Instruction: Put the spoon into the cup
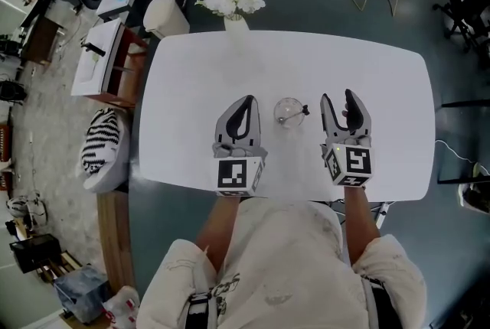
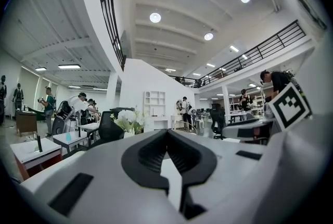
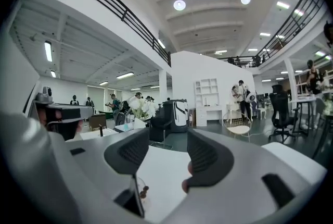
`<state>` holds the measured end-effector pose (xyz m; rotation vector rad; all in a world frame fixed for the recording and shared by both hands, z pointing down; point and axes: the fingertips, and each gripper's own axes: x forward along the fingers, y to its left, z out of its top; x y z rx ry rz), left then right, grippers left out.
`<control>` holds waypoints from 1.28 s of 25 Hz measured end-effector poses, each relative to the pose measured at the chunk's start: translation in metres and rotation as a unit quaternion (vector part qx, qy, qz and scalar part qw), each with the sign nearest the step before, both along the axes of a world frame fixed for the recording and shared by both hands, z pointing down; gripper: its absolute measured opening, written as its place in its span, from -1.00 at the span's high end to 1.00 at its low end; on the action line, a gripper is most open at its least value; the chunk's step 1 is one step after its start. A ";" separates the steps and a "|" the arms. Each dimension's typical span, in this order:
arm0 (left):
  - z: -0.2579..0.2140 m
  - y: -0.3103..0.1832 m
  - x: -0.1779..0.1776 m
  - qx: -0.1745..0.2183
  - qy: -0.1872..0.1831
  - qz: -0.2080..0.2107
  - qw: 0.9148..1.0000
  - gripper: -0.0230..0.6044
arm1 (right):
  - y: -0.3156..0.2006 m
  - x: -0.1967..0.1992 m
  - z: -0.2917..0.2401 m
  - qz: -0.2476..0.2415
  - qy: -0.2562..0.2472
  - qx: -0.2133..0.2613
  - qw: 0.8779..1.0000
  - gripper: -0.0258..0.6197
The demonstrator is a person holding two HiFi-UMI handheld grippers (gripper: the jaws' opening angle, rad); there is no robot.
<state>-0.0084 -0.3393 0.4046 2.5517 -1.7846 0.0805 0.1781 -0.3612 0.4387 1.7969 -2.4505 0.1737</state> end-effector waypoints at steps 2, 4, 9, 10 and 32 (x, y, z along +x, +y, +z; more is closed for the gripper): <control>-0.007 0.001 0.000 0.004 0.002 0.000 1.000 0.92 | 0.000 0.002 -0.015 -0.001 0.012 0.018 1.000 0.26; -0.015 0.001 0.000 0.009 0.002 0.000 1.000 0.92 | 0.000 0.003 -0.031 0.000 0.021 0.036 0.999 0.26; -0.037 0.001 -0.002 0.024 0.003 -0.005 1.000 0.92 | 0.001 0.009 -0.073 0.001 0.020 0.087 0.996 0.26; -0.043 0.002 -0.004 0.029 0.002 -0.006 1.000 0.92 | 0.002 0.011 -0.082 0.002 0.016 0.097 0.995 0.26; -0.078 -0.003 -0.012 0.074 0.005 -0.006 0.997 0.92 | 0.003 0.006 -0.107 0.015 0.006 0.127 0.992 0.70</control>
